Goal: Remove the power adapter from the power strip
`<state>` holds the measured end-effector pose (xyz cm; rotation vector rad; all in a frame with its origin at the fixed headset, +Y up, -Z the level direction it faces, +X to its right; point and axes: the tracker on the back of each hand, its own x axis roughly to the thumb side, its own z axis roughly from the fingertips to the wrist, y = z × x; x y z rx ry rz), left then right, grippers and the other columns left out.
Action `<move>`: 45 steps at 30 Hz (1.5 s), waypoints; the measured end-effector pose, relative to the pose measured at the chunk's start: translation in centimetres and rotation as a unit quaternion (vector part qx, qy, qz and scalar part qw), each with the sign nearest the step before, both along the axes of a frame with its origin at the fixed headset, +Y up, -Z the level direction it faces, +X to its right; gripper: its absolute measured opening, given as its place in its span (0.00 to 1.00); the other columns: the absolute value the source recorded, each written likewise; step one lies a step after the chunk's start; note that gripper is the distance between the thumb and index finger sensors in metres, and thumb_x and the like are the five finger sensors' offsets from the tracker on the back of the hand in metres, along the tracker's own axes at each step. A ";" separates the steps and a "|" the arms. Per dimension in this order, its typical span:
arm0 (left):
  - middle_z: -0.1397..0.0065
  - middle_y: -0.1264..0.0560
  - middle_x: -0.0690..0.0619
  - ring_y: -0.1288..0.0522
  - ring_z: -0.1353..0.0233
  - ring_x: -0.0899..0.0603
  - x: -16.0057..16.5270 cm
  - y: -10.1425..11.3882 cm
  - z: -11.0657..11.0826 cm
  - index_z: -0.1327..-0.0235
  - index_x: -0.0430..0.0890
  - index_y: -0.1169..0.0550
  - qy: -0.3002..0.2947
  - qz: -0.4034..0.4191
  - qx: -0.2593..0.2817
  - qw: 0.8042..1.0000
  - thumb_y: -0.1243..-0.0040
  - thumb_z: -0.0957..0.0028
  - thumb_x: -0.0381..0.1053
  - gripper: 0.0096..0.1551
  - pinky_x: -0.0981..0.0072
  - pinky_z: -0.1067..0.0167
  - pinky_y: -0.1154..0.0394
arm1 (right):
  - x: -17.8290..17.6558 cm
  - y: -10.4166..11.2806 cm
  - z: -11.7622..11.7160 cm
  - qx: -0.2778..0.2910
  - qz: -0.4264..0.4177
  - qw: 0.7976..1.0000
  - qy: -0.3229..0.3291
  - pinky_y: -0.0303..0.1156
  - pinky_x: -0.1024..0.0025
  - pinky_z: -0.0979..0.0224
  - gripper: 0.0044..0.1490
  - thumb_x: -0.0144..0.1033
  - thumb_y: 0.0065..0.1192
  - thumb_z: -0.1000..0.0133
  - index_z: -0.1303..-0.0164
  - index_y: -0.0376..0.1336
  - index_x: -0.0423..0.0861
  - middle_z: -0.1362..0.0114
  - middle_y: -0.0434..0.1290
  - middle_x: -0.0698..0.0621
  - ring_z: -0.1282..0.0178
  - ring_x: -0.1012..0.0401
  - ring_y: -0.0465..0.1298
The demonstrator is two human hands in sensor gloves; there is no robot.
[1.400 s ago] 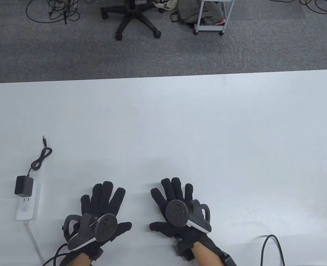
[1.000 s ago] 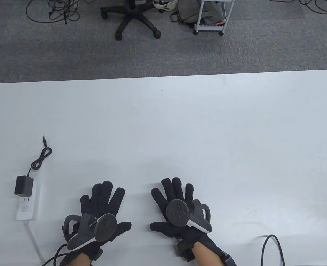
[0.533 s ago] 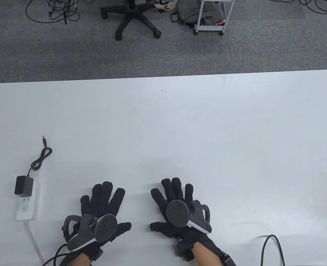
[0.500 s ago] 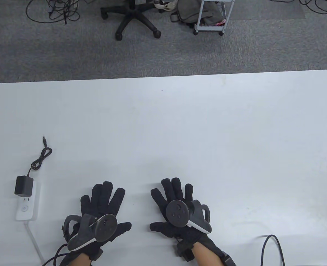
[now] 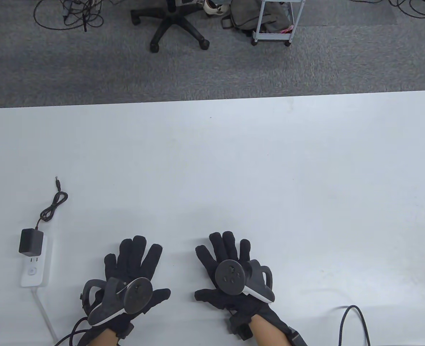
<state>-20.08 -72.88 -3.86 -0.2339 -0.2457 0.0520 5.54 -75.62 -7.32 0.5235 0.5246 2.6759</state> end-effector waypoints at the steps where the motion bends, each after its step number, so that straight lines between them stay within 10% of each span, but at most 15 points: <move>1: 0.12 0.67 0.43 0.61 0.13 0.27 -0.1 0.1 0.0 0.18 0.58 0.61 0.006 0.000 0.003 1.000 0.51 0.60 0.83 0.64 0.23 0.26 0.52 | 0.0 0.0 0.0 0.000 -0.001 1.000 0.001 0.14 0.48 0.25 0.65 0.72 0.62 0.63 0.38 0.21 0.75 0.21 0.16 0.60 0.21 0.59 0.16; 16: 0.11 0.64 0.41 0.58 0.13 0.25 -12.3 3.0 1.5 0.17 0.54 0.59 0.292 0.080 0.111 0.947 0.46 0.63 0.83 0.68 0.22 0.27 0.51 | 0.0 0.3 0.2 0.007 -0.022 1.000 0.012 0.14 0.48 0.25 0.65 0.72 0.61 0.63 0.38 0.21 0.75 0.21 0.16 0.60 0.21 0.59 0.16; 26: 0.15 0.67 0.33 0.55 0.16 0.22 -16.9 0.3 1.8 0.20 0.40 0.65 0.470 0.084 0.027 0.878 0.47 0.56 0.80 0.73 0.28 0.28 0.44 | 0.2 0.2 0.0 -0.003 -0.028 1.000 0.009 0.14 0.48 0.25 0.65 0.73 0.61 0.62 0.38 0.20 0.75 0.21 0.16 0.59 0.21 0.59 0.16; 34: 0.15 0.66 0.32 0.50 0.17 0.26 -19.1 -2.3 1.1 0.22 0.38 0.67 0.518 0.065 -0.036 0.852 0.49 0.50 0.77 0.70 0.34 0.29 0.41 | 0.1 0.1 0.0 -0.010 -0.031 0.999 0.017 0.14 0.47 0.25 0.65 0.73 0.61 0.62 0.38 0.20 0.75 0.21 0.16 0.59 0.21 0.59 0.16; 45: 0.21 0.39 0.40 0.37 0.28 0.36 -20.4 -2.6 0.4 0.20 0.41 0.45 0.532 0.007 -0.035 0.846 0.42 0.48 0.66 0.51 0.47 0.33 0.35 | 0.0 -0.2 -0.3 -0.029 -0.043 0.999 0.013 0.14 0.48 0.25 0.65 0.72 0.61 0.61 0.38 0.20 0.75 0.21 0.16 0.59 0.21 0.59 0.16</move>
